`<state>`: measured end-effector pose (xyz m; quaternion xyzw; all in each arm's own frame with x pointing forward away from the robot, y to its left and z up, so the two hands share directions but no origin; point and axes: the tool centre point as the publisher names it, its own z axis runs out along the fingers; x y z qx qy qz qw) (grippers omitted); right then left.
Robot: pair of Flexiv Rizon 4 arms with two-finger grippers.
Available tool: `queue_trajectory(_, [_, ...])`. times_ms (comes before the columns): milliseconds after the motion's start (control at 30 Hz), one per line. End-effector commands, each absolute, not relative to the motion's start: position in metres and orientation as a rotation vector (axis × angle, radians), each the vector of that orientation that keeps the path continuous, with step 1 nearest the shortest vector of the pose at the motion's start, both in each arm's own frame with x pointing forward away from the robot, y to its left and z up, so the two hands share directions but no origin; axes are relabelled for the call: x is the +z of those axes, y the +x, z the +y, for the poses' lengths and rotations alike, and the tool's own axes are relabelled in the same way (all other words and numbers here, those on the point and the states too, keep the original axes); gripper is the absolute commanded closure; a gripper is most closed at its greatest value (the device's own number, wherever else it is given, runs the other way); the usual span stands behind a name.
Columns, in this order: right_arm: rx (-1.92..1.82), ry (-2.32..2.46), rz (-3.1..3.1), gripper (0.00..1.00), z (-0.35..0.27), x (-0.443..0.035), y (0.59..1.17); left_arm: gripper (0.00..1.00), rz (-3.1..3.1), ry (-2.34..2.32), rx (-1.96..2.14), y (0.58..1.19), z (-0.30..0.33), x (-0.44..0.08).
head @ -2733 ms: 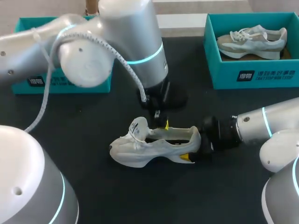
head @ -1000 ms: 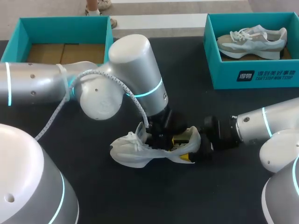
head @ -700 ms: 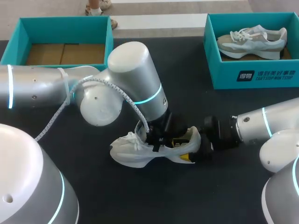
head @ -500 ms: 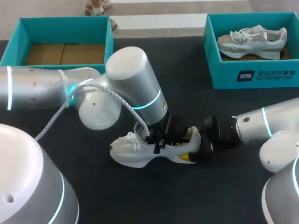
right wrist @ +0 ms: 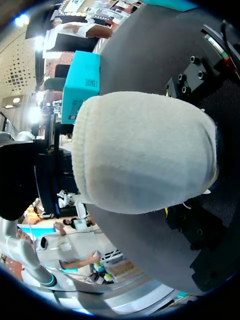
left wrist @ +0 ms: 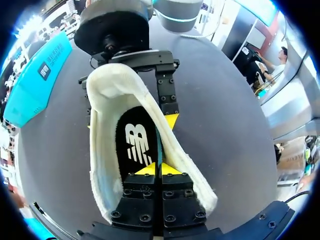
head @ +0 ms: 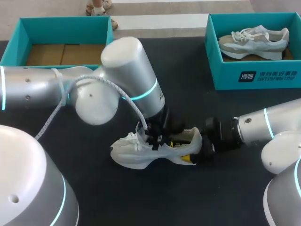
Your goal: Take the shoe out of the shoebox, open the shoe tongue, remove and reinsert the insole, then place the shoe into the shoebox
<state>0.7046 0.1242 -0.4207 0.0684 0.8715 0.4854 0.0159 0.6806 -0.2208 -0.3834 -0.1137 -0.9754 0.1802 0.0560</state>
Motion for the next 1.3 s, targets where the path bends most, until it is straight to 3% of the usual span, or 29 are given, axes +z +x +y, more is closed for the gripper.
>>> queue_trajectory(33, [1.504, 0.217, 2.712, 1.00, 0.130, -0.427, 0.705, 1.00, -2.925, -0.344, 0.590, 0.680, -0.205, -0.362])
queue_trajectory(800, [1.504, 0.217, 2.712, 1.00, 0.130, -0.427, 0.705, 1.00, -2.759, -0.229, 0.859, 0.688, -0.195, -0.321])
queue_trajectory(1300, [1.504, 0.217, 2.712, 1.00, 0.130, -0.427, 0.705, 1.00, -2.601, -0.262, 1.025, 0.684, -0.228, -0.293])
